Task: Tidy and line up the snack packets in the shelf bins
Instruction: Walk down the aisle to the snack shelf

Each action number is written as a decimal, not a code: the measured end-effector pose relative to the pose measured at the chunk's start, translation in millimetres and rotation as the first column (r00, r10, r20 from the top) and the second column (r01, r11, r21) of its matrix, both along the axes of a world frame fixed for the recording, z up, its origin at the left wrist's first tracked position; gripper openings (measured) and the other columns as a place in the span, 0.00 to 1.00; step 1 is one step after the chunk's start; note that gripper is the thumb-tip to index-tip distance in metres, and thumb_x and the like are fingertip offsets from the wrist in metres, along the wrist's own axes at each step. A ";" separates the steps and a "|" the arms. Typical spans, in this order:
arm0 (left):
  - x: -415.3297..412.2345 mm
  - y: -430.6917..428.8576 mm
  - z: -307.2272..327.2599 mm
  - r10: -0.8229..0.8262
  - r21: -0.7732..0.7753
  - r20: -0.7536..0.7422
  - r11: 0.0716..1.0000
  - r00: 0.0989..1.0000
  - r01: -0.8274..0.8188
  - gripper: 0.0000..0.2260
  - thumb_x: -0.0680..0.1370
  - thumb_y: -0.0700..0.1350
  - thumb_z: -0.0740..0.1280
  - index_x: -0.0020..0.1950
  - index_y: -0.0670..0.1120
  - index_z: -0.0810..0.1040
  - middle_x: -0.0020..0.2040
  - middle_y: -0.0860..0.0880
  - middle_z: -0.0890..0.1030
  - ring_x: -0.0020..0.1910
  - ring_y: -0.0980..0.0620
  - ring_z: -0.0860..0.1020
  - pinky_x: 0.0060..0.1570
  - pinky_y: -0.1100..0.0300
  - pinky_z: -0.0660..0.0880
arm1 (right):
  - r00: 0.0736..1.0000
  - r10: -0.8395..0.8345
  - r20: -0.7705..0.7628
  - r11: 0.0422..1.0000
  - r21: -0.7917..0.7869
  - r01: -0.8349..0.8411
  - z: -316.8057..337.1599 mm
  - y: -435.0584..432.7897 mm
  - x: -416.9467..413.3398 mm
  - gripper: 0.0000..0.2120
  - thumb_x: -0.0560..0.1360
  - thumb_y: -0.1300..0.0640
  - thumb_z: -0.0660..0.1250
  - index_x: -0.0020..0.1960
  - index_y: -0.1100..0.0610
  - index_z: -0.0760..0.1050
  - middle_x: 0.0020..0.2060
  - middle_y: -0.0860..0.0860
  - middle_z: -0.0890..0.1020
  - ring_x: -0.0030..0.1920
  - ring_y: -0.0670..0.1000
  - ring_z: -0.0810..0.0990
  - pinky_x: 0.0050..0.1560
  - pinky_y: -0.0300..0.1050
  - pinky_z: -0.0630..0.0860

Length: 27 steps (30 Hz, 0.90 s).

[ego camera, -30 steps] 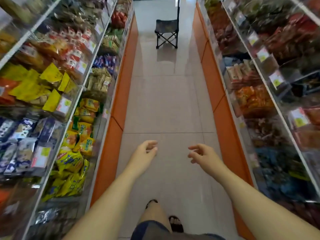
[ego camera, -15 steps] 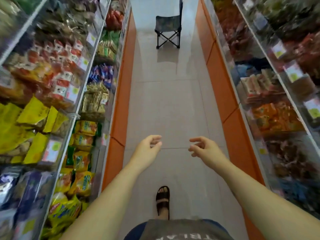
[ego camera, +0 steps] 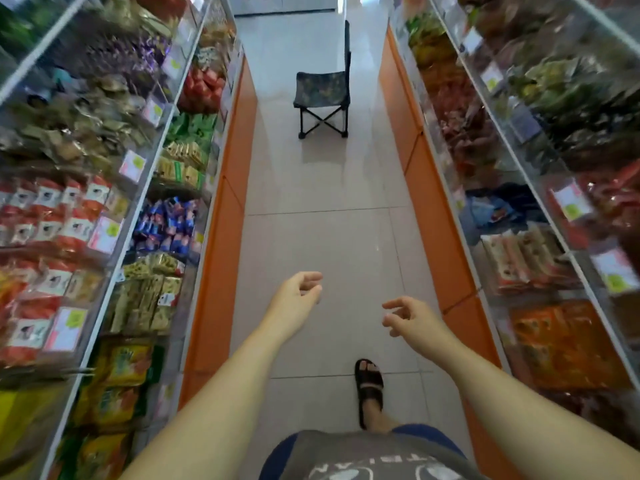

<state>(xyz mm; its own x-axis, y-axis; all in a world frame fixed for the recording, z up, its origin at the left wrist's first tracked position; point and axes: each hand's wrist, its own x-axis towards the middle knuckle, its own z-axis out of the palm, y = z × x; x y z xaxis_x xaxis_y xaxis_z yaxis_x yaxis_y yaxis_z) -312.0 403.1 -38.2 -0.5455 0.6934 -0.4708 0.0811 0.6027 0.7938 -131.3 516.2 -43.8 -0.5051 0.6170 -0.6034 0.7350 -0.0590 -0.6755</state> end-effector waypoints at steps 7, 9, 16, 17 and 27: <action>-64.8 88.3 2.4 0.081 -0.007 0.005 0.997 0.997 -0.081 0.11 0.81 0.42 0.61 0.63 0.48 0.74 0.56 0.49 0.78 0.54 0.51 0.79 0.49 0.63 0.69 | 0.996 0.088 -0.009 0.993 0.081 -0.087 14.1 134.8 -92.0 0.11 0.76 0.59 0.64 0.58 0.56 0.75 0.45 0.54 0.83 0.41 0.49 0.81 0.40 0.39 0.74; -85.8 101.1 -1.0 0.071 -0.028 0.005 0.997 0.997 -0.071 0.11 0.81 0.43 0.61 0.63 0.48 0.74 0.57 0.50 0.78 0.54 0.52 0.78 0.48 0.64 0.69 | 0.995 0.094 -0.044 0.992 0.087 -0.090 18.4 161.6 -123.1 0.11 0.76 0.60 0.64 0.58 0.57 0.75 0.44 0.54 0.82 0.37 0.48 0.80 0.35 0.36 0.71; -190.4 169.6 -20.7 0.080 -0.064 0.016 0.995 0.997 -0.079 0.10 0.81 0.44 0.61 0.62 0.50 0.73 0.57 0.51 0.78 0.53 0.55 0.78 0.39 0.75 0.68 | 0.993 0.077 -0.091 0.996 0.050 -0.072 12.5 243.0 -235.0 0.10 0.76 0.61 0.63 0.57 0.58 0.75 0.45 0.56 0.82 0.38 0.49 0.80 0.41 0.39 0.73; -209.0 182.1 -20.5 0.067 -0.069 0.018 0.995 0.998 -0.066 0.10 0.81 0.44 0.61 0.61 0.51 0.73 0.57 0.51 0.78 0.53 0.55 0.78 0.41 0.73 0.68 | 0.994 0.064 -0.088 0.998 0.035 -0.061 10.8 252.2 -250.9 0.10 0.76 0.61 0.63 0.57 0.58 0.75 0.44 0.55 0.82 0.38 0.49 0.80 0.43 0.41 0.74; -393.9 349.3 16.3 0.024 0.052 -0.056 0.998 0.998 -0.021 0.11 0.80 0.40 0.61 0.62 0.46 0.74 0.55 0.47 0.79 0.49 0.53 0.79 0.44 0.71 0.71 | 0.999 0.002 -0.043 0.999 -0.037 -0.003 -3.8 350.1 -367.7 0.09 0.77 0.59 0.63 0.57 0.54 0.73 0.45 0.51 0.81 0.43 0.48 0.81 0.46 0.43 0.77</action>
<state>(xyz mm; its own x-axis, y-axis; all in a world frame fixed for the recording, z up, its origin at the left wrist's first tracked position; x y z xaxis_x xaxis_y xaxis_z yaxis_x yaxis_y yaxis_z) -705.9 752.4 -21.8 -0.5857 0.7033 -0.4028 0.1136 0.5633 0.8184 -499.0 866.3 -47.6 -0.5326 0.5930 -0.6039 0.7056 -0.0830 -0.7037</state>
